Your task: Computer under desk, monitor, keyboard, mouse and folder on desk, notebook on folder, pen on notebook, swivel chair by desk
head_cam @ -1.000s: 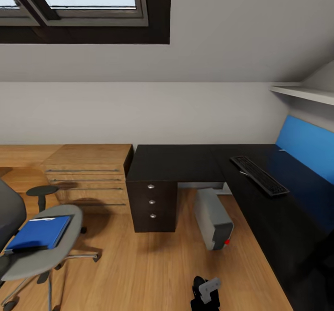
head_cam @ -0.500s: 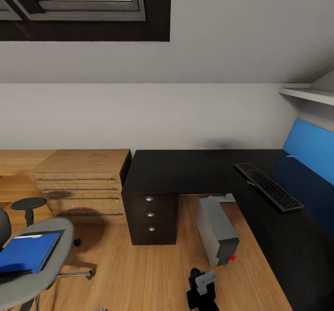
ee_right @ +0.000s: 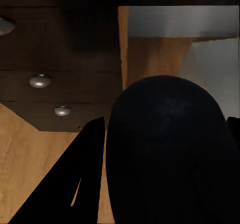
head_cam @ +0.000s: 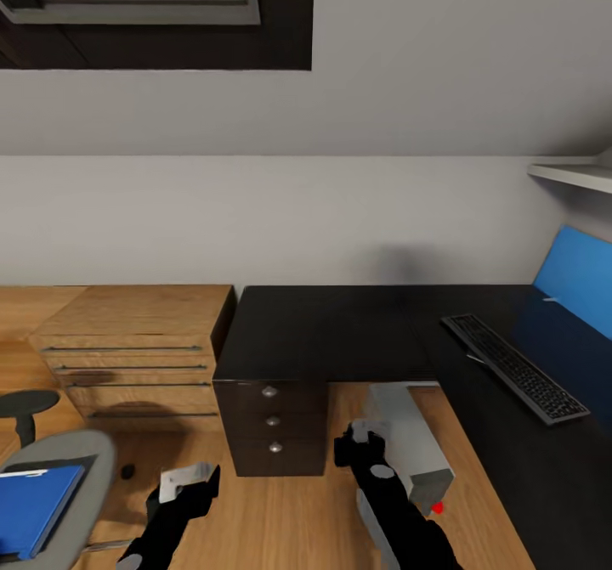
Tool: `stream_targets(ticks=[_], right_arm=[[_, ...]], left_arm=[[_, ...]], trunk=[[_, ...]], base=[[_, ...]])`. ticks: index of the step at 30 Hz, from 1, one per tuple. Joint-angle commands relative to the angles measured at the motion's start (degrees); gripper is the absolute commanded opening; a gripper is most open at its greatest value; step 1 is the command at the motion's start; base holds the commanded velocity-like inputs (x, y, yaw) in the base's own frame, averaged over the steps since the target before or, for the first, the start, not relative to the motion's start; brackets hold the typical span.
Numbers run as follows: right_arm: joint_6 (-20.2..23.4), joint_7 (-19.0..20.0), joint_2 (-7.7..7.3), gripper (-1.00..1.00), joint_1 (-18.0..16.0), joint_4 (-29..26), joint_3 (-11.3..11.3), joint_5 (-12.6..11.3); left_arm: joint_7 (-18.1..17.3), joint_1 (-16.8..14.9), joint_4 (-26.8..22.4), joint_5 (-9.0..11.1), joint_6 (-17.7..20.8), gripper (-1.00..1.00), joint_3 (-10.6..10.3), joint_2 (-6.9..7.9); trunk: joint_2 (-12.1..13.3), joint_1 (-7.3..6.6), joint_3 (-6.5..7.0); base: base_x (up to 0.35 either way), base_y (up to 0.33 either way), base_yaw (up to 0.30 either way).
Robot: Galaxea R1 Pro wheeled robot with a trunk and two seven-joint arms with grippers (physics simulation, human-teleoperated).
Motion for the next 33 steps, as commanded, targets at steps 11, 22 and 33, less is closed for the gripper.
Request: stream_targets(ticks=[11, 22, 33], right_arm=[[8.6, -5.3, -0.33, -1.00, -8.0, 0.7, 0.2, -18.9], [8.5, -6.1, -0.32, -1.00, -8.0, 0.9, 0.3, -19.0], [8.5, -6.8, -0.24, -1.00, -8.0, 1.0, 0.5, -19.0]], left_arm=[[0.4, 0.0, -10.5, 12.3, 13.6, 1.00, 1.4, 0.41], [0.3, 0.0, -11.8, 12.2, 14.1, 1.00, 6.0, 0.62], [0.1, 0.0, -12.2, 12.3, 14.1, 1.00, 8.7, 0.39]], trunk=[[-0.1, 0.05, -0.09], [-0.1, 0.05, -0.09], [-0.1, 0.05, -0.09]], base=[[0.328, 0.000, 0.000], [0.299, 0.000, 0.032], [0.047, 0.000, 0.255]])
